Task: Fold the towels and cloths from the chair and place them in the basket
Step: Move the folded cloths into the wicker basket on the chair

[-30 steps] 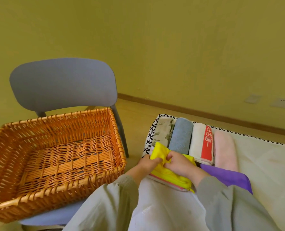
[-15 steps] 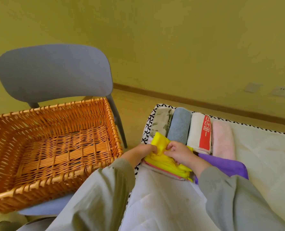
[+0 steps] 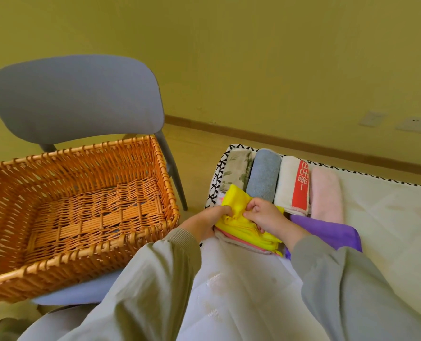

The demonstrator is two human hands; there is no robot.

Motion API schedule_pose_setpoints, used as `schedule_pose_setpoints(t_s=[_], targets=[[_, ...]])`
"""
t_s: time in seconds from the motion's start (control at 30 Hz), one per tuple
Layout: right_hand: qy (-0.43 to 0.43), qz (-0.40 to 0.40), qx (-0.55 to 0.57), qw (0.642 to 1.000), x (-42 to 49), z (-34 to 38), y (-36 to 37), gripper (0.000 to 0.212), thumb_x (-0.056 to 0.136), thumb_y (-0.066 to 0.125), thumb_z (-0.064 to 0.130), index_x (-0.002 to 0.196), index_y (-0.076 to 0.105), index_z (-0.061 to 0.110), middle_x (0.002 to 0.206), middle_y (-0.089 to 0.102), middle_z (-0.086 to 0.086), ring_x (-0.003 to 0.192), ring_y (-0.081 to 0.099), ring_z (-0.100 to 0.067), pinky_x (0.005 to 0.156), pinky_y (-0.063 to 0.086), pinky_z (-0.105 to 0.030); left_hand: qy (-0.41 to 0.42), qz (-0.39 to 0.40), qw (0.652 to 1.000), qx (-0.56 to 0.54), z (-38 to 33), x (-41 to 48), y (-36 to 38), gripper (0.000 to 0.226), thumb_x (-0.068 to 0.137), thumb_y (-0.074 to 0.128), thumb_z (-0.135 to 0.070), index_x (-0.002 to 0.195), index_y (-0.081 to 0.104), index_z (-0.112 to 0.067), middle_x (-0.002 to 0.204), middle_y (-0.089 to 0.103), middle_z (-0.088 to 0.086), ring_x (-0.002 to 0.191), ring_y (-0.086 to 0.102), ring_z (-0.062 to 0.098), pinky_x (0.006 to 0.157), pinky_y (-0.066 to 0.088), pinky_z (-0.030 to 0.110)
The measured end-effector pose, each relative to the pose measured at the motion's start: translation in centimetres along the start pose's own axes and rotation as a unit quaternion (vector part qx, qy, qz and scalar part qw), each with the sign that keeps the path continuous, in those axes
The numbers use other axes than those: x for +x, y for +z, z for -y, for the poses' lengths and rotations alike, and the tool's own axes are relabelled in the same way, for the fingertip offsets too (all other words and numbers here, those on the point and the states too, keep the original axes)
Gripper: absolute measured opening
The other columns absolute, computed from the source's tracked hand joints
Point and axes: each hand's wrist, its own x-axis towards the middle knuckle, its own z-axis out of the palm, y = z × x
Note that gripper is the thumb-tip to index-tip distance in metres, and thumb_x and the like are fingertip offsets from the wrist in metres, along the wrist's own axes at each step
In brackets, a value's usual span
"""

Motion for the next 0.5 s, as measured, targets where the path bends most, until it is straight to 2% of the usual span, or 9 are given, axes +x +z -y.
schedule_pose_setpoints(t_s=[0.1, 0.2, 0.3, 0.37, 0.43, 0.5], targets=[[-0.008, -0.021, -0.071, 0.997, -0.6, 0.7, 0.1, 0.011, 0.089, 0.059, 0.018, 0.092, 0.05, 0.015, 0.063, 0.047, 0.004, 0.056, 0.042, -0.008, 0.049, 0.03, -0.022, 0.01, -0.035, 0.999, 0.013, -0.1, -1.1, 0.5, 0.041, 0.084, 0.063, -0.016, 0.121, 0.047, -0.007, 0.102, 0.062, 0.014, 0.091, 0.063, 0.029, 0.084, 0.055, 0.044], [-0.012, -0.032, -0.086, 0.996, -1.5, 1.9, -0.4, 0.01, 0.089, 0.059, 0.017, 0.089, 0.05, 0.016, 0.067, 0.048, 0.005, 0.059, 0.043, -0.006, 0.051, 0.03, -0.021, 0.041, -0.103, 0.99, 0.089, -0.6, -2.5, 1.1, 0.051, 0.08, 0.068, -0.027, 0.122, 0.047, -0.007, 0.109, 0.058, 0.012, 0.1, 0.06, 0.029, 0.09, 0.053, 0.042], [-0.017, -0.029, -0.053, 0.998, -2.7, 3.8, -2.1, 0.017, 0.086, 0.065, 0.018, 0.076, 0.052, 0.019, 0.065, 0.052, 0.003, 0.058, 0.047, -0.009, 0.051, 0.033, -0.023, 0.097, -0.138, 0.971, 0.172, -2.3, -4.6, 1.0, 0.032, 0.082, 0.065, -0.033, 0.099, 0.052, -0.009, 0.1, 0.054, 0.007, 0.092, 0.055, 0.024, 0.081, 0.047, 0.034], [-0.033, -0.056, -0.036, 0.997, -3.4, 5.2, -3.3, 0.018, 0.082, 0.072, 0.023, 0.075, 0.056, 0.017, 0.067, 0.054, 0.002, 0.064, 0.05, -0.012, 0.055, 0.036, -0.025, 0.129, -0.139, 0.961, 0.201, -3.8, -6.6, 0.4, 0.025, 0.082, 0.064, -0.033, 0.083, 0.051, -0.013, 0.093, 0.053, 0.006, 0.083, 0.052, 0.021, 0.072, 0.042, 0.032], [-0.049, -0.078, -0.003, 0.996, -4.1, 7.0, -4.4, 0.023, 0.079, 0.076, 0.026, 0.088, 0.058, 0.014, 0.075, 0.055, 0.002, 0.073, 0.051, -0.014, 0.06, 0.038, -0.025, 0.148, -0.142, 0.954, 0.221, -5.3, -9.2, -0.5, 0.029, 0.081, 0.064, -0.035, 0.093, 0.054, -0.011, 0.092, 0.053, 0.006, 0.078, 0.052, 0.019, 0.064, 0.041, 0.03], [-0.056, -0.034, 0.071, 0.995, -5.3, 9.2, -5.2, 0.038, 0.077, 0.076, 0.027, 0.107, 0.056, 0.014, 0.093, 0.061, -0.002, 0.085, 0.056, -0.016, 0.068, 0.044, -0.027, 0.152, -0.131, 0.954, 0.221, -6.6, -12.3, -1.8, 0.044, 0.081, 0.063, -0.037, 0.113, 0.053, -0.008, 0.1, 0.057, 0.008, 0.085, 0.058, 0.023, 0.061, 0.046, 0.029]])
